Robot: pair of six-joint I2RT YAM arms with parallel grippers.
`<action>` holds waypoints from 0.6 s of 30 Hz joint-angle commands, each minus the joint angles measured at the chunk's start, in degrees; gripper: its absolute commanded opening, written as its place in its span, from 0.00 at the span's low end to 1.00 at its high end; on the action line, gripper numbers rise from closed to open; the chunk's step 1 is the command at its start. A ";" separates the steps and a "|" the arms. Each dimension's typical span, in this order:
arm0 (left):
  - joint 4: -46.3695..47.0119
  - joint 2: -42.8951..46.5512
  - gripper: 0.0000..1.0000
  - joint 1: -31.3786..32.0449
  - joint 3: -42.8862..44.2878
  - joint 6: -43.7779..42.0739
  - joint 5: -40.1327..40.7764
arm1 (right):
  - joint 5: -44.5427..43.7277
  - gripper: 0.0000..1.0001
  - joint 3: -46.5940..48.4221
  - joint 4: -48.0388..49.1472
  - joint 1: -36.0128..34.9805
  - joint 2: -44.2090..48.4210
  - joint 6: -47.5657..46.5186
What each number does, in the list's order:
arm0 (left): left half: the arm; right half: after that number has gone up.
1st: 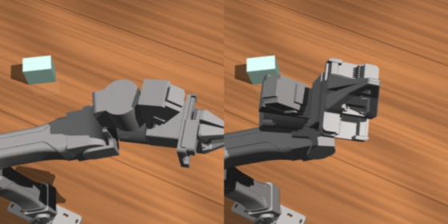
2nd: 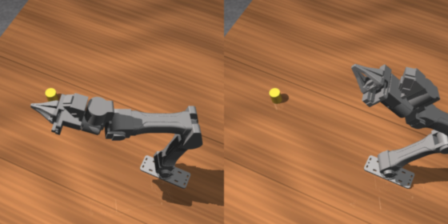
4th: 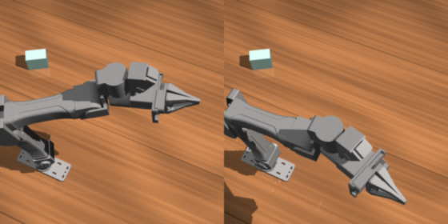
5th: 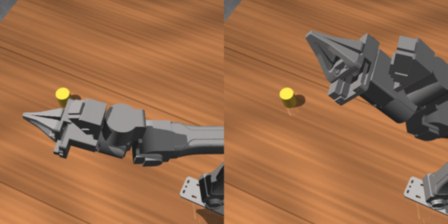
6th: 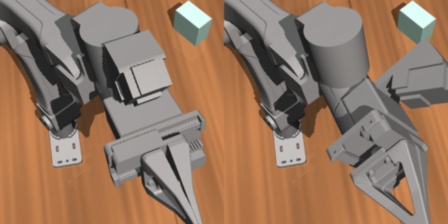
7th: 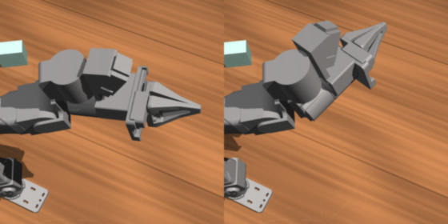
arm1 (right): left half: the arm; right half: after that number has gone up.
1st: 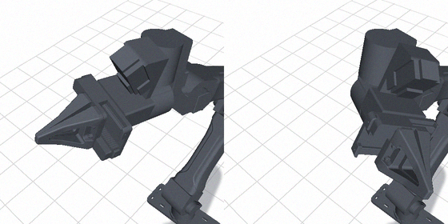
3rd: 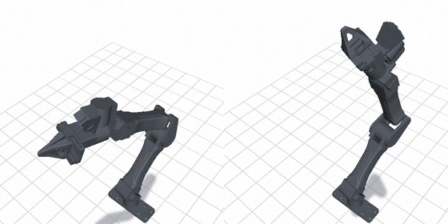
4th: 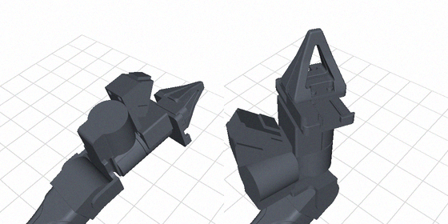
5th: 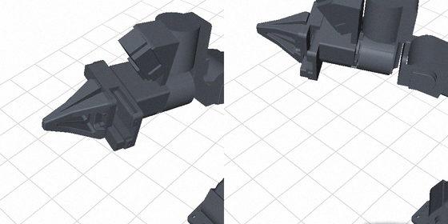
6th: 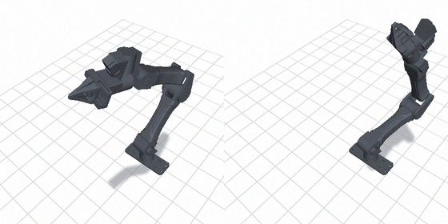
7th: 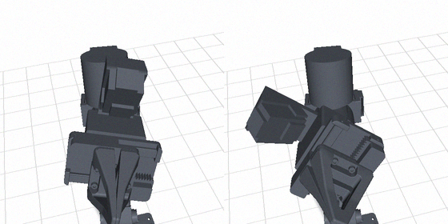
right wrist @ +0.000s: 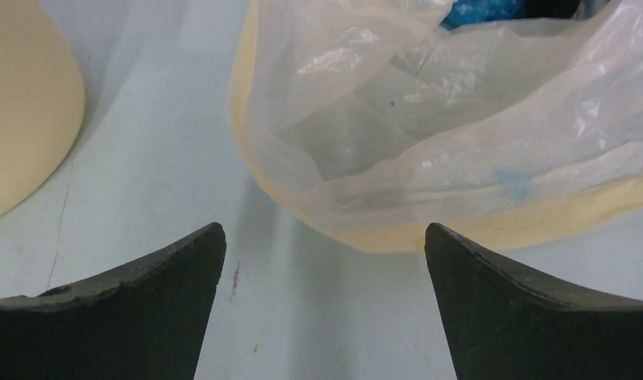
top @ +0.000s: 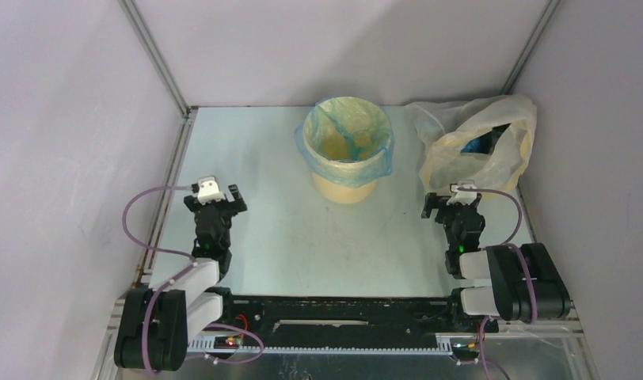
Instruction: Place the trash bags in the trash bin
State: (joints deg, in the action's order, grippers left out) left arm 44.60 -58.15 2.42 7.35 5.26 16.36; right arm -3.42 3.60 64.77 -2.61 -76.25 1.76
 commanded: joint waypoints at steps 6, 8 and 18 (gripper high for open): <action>20.30 -11.37 1.00 -0.76 -0.09 -8.57 -3.89 | 2.84 1.00 10.58 -8.51 4.77 -1.53 2.06; 24.02 -14.24 1.00 -0.83 -0.05 -8.74 -3.10 | 1.81 1.00 10.78 -9.24 4.15 -1.42 1.67; 18.30 -14.34 1.00 -0.87 2.83 -5.52 5.97 | 1.84 1.00 10.82 -9.02 4.16 -1.54 1.60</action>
State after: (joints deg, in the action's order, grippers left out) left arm 59.57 -72.51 1.85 8.38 -0.43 19.55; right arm -1.74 13.67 54.78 1.63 -77.62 3.03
